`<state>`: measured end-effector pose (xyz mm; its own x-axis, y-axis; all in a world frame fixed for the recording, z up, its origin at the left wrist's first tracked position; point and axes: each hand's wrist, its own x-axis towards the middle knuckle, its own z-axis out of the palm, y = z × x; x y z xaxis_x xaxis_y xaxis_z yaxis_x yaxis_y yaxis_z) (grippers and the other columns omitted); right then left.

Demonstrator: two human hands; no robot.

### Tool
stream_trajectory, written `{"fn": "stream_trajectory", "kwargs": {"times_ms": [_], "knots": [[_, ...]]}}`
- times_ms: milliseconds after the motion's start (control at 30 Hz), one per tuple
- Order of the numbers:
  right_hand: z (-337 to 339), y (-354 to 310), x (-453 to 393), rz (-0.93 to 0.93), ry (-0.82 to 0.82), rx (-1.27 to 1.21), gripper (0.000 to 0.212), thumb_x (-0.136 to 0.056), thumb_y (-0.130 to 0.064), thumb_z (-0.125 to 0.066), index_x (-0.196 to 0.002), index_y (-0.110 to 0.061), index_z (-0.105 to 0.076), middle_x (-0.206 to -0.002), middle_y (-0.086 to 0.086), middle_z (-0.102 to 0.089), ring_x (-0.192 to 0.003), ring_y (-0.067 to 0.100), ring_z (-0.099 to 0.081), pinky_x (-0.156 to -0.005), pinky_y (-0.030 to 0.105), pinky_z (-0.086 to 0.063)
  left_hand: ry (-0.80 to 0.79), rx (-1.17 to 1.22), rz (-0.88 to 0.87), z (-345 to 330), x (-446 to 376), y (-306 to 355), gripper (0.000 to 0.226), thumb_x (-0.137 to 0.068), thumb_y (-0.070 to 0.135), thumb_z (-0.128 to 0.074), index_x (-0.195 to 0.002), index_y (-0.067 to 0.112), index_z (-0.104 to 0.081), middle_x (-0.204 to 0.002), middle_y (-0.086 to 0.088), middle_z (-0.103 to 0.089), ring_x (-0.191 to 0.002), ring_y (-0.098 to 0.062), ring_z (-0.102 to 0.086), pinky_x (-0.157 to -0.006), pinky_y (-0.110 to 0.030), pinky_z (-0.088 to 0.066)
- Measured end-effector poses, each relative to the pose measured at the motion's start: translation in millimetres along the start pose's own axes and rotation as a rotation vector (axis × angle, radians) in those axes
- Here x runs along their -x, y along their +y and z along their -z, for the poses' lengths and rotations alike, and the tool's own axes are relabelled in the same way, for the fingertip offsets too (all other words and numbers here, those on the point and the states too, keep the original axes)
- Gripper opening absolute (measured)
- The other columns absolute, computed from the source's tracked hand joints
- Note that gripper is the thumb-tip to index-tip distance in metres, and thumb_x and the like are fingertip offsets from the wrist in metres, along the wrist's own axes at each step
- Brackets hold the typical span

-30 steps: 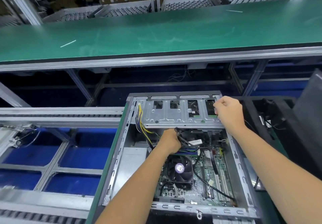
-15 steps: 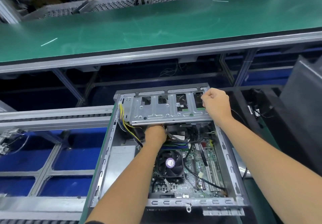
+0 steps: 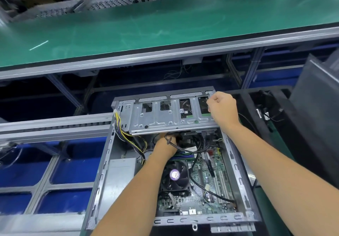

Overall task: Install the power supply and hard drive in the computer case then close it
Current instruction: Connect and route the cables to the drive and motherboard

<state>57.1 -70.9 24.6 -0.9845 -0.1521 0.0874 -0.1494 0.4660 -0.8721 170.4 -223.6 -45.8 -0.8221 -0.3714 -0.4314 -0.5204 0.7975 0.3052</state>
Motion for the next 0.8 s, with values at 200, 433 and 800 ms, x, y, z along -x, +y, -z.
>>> {"fn": "stream_trajectory", "kwargs": {"times_ms": [200,433,800], "knots": [[0,1,0,-0.009,0.004,-0.011,0.018,-0.091,-0.008,-0.053,-0.08,0.0,-0.065,-0.073,0.011,-0.065,-0.062,0.019,-0.053,-0.06,0.03,-0.045,-0.01,-0.154,-0.122,-3,-5,-1,0.023,-0.09,0.002,-0.039,-0.097,-0.003,-0.061,-0.099,-0.024,-0.064,-0.09,-0.036,-0.063,-0.07,-0.036,-0.047],[0,1,0,-0.005,0.002,-0.019,0.018,-0.091,-0.008,-0.053,-0.078,-0.002,-0.064,-0.069,0.007,-0.063,-0.06,0.017,-0.052,-0.058,0.027,-0.044,-0.008,-0.206,-0.174,-3,-6,-2,0.011,-0.089,0.011,-0.042,-0.085,0.008,-0.052,-0.093,-0.02,-0.065,-0.084,-0.035,-0.062,-0.066,-0.035,-0.046],[1,0,1,-0.004,0.0,-0.012,0.019,-0.092,-0.008,-0.053,-0.078,0.001,-0.063,-0.073,0.015,-0.066,-0.062,0.021,-0.054,-0.059,0.029,-0.045,-0.024,-0.317,-0.212,0,-13,-6,0.025,-0.092,0.008,-0.038,-0.108,0.003,-0.057,-0.098,-0.019,-0.064,-0.089,-0.034,-0.062,-0.069,-0.033,-0.044]]}}
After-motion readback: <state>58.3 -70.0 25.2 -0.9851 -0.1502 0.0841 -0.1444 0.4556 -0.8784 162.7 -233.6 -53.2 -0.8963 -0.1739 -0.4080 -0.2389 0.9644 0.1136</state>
